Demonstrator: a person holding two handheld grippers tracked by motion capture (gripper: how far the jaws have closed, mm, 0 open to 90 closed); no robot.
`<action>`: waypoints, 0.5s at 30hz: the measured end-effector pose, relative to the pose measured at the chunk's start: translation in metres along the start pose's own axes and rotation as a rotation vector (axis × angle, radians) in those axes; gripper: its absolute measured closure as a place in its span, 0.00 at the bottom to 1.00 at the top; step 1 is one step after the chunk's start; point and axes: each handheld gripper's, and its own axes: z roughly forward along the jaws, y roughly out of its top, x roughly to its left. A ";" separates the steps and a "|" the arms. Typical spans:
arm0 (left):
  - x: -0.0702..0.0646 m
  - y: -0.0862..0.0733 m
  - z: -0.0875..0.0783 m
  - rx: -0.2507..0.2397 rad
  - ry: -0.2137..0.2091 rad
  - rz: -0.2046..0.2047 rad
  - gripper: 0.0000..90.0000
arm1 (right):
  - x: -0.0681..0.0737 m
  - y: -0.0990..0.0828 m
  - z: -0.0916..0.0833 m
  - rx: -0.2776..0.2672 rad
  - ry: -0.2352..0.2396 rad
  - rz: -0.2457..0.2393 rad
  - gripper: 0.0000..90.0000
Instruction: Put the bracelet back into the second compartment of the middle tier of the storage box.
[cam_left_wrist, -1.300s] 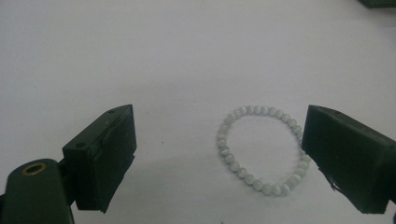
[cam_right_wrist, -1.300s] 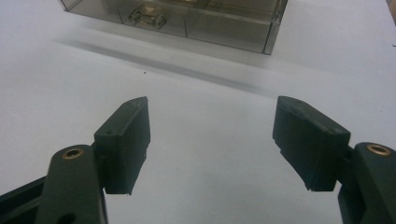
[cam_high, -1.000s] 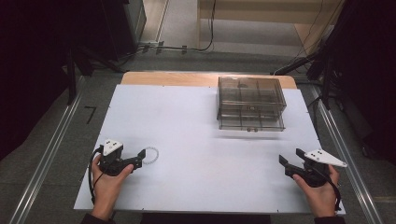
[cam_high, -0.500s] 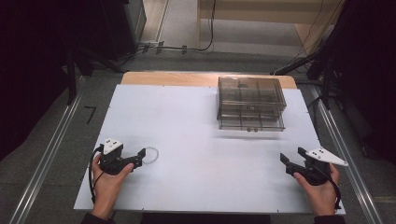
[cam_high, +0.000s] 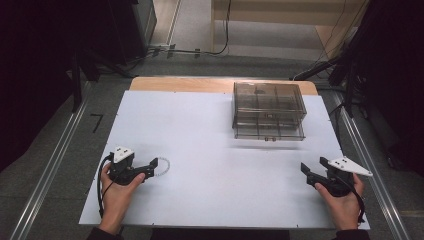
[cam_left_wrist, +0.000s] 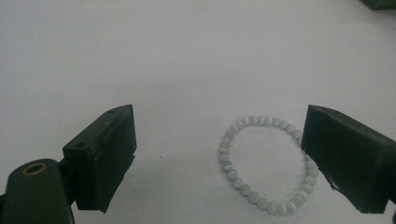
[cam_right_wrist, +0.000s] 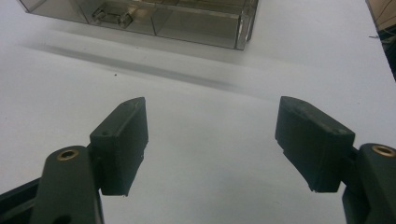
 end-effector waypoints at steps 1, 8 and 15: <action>0.000 0.000 0.001 0.001 0.000 0.001 0.11 | 0.000 0.000 0.000 0.000 0.000 0.002 0.27; 0.001 0.003 0.005 0.009 0.006 0.000 0.13 | 0.001 0.000 0.001 0.002 -0.001 -0.001 0.27; -0.002 0.004 0.009 0.022 0.004 0.010 0.13 | 0.001 -0.001 0.001 0.003 -0.003 -0.006 0.27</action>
